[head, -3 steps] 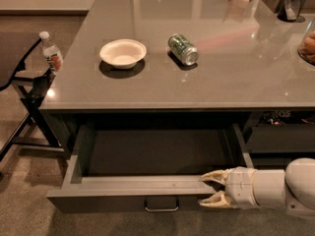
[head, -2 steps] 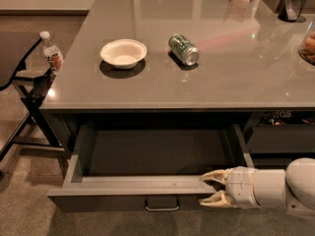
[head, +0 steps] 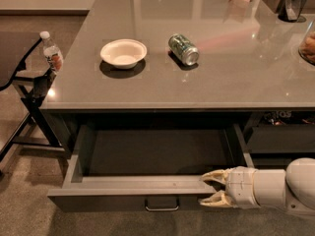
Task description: Open top drawer
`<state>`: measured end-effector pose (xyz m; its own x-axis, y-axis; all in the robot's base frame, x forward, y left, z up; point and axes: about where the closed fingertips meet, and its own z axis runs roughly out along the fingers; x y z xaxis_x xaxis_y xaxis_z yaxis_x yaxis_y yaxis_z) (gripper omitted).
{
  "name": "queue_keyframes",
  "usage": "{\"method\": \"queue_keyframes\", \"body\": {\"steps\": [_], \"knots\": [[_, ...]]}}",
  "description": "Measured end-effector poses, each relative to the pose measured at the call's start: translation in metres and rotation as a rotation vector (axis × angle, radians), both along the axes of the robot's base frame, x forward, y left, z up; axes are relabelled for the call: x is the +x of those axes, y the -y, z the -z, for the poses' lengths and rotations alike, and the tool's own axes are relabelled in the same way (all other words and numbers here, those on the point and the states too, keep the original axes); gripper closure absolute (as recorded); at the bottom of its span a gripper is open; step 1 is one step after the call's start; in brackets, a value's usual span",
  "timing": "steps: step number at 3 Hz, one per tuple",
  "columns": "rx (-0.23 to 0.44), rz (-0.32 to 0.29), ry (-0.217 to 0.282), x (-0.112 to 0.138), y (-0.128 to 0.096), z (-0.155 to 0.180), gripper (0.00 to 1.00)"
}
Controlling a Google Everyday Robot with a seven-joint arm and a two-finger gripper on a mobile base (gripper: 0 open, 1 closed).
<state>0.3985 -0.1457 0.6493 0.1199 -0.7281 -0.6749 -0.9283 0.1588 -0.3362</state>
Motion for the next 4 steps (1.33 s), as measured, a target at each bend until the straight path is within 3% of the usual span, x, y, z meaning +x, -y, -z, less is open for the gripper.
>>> {"method": "queue_keyframes", "body": {"steps": [1,2,3,4], "knots": [[0.000,0.000,0.000,0.000,0.000,0.000,0.69],[0.003,0.005,-0.009,-0.012,0.006,0.006,0.93],[0.008,0.009,-0.016,-0.022,0.009,0.005,1.00],[0.008,0.009,-0.016,-0.024,0.007,0.004,1.00]]}}
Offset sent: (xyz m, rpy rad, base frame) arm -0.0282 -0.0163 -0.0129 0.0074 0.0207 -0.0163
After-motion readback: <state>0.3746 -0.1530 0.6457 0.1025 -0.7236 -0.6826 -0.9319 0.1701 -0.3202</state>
